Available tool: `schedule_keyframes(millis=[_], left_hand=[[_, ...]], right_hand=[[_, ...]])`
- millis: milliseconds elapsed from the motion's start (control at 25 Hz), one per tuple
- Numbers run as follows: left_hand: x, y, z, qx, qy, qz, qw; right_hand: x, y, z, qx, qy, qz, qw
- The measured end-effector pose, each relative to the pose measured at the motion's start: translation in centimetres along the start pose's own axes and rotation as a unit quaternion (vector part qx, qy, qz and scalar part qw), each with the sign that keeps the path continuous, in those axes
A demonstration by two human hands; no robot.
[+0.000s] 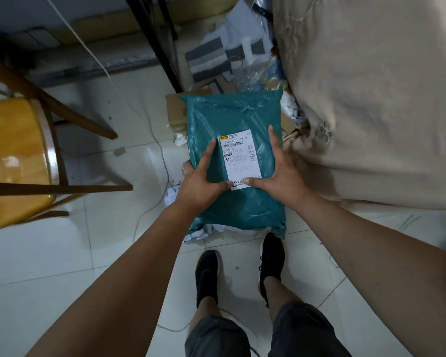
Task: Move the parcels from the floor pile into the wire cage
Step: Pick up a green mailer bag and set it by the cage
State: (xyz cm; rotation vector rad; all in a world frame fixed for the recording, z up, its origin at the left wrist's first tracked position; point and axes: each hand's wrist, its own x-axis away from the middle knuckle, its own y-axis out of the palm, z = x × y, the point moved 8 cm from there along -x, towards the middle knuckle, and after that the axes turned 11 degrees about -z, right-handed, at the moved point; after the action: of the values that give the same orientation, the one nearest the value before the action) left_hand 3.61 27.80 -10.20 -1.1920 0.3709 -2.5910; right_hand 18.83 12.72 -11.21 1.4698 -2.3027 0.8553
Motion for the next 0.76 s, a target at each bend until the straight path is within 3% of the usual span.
schedule_keyframes(millis=[360, 760], left_hand=[[9.2, -3.7, 8.1, -0.072, 0.055, -0.054, 0.994], [19.4, -3.3, 16.4, -0.156, 0.121, -0.12, 0.973]], right_hand=[[10.6, -3.0, -8.3, -0.016, 0.035, 0.027, 0.999], [23.1, -5.1, -13.4, -0.054, 0.053, 0.14, 0.987]])
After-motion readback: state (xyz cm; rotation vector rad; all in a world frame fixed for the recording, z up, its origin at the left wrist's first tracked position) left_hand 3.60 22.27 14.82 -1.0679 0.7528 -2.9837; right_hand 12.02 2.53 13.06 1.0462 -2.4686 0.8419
